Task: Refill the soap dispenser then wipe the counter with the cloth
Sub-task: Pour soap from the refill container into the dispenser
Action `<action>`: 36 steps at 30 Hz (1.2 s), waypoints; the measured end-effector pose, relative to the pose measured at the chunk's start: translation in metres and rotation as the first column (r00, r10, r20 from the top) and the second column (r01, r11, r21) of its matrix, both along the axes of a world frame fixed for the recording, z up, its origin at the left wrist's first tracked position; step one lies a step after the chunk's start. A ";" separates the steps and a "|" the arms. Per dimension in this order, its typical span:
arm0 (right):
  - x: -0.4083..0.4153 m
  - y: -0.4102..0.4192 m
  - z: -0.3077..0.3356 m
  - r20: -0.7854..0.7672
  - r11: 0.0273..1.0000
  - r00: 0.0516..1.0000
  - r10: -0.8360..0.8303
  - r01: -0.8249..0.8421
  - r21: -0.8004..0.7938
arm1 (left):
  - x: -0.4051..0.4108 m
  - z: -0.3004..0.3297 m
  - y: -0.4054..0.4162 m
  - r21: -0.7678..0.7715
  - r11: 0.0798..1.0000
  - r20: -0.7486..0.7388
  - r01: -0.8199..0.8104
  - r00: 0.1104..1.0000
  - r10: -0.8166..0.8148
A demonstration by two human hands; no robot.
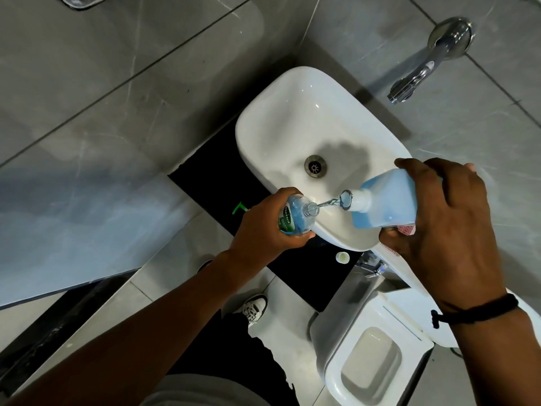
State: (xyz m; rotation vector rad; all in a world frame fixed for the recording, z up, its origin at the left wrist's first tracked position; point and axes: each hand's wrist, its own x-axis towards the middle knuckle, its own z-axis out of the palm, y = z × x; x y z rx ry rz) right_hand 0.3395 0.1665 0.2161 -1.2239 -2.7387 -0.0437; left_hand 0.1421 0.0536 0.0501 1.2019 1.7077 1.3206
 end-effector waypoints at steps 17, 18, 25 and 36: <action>0.001 -0.005 0.001 0.007 1.000 1.000 0.008 -0.008 0.003 | 0.002 -0.001 -0.004 0.014 1.000 0.008 -0.021 1.000 0.020; 0.001 -0.005 0.001 0.009 1.000 1.000 0.008 -0.008 0.006 | 0.002 0.000 -0.004 0.013 1.000 0.010 -0.020 1.000 0.020; 0.002 -0.007 0.001 0.014 1.000 1.000 -0.002 0.002 -0.005 | 0.001 0.002 -0.006 0.011 1.000 -0.007 -0.029 1.000 0.030; 0.004 -0.009 0.000 0.016 1.000 1.000 0.000 0.000 -0.001 | 0.004 0.005 -0.006 0.017 1.000 -0.021 -0.012 1.000 0.013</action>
